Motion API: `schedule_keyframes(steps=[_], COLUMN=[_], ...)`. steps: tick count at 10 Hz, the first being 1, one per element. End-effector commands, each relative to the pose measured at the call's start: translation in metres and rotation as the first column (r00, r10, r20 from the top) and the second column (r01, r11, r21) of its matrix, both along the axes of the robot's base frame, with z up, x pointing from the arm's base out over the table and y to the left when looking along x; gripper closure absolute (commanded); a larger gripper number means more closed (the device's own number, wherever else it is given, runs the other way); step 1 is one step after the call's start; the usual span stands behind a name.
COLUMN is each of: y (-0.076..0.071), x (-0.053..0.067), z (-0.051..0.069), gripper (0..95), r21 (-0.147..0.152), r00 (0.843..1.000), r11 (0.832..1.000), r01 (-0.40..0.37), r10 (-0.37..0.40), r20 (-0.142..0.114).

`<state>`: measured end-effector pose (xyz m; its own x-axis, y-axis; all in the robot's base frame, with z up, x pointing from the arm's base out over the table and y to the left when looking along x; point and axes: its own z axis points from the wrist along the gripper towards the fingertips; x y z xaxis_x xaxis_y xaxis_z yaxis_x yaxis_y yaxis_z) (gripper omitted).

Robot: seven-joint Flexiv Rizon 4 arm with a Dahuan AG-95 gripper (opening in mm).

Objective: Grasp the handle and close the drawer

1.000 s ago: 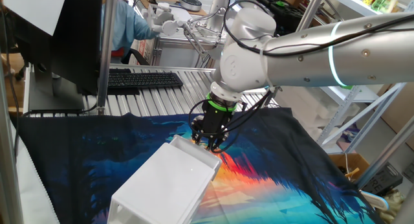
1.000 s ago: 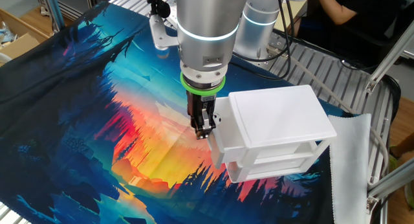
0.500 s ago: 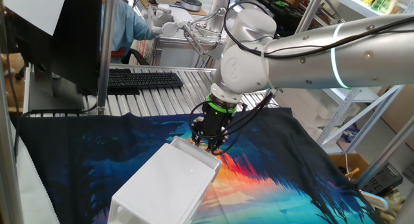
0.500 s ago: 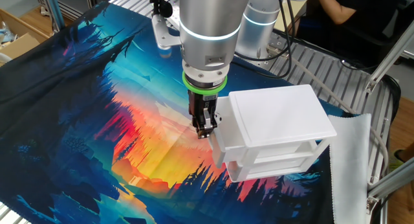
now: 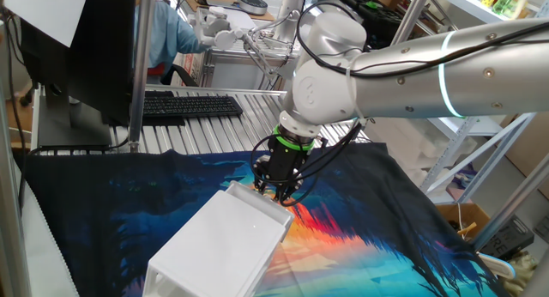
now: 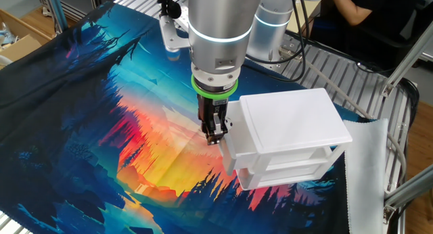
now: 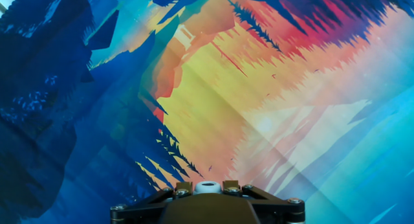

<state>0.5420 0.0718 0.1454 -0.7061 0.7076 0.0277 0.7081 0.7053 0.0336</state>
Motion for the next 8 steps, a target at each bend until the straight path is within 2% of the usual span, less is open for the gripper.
schedule_keyframes(steps=[1, 8], y=[0.0006, 0.0022], x=[-0.0005, -0.0042], z=[0.0001, -0.0004], gripper=[95.0, 95.0], r21=[0.000, 0.001], r00=[1.000, 1.000], r11=[1.000, 1.000], r01=[0.001, 0.003], r10=[-0.001, -0.003], r20=[-0.001, -0.001])
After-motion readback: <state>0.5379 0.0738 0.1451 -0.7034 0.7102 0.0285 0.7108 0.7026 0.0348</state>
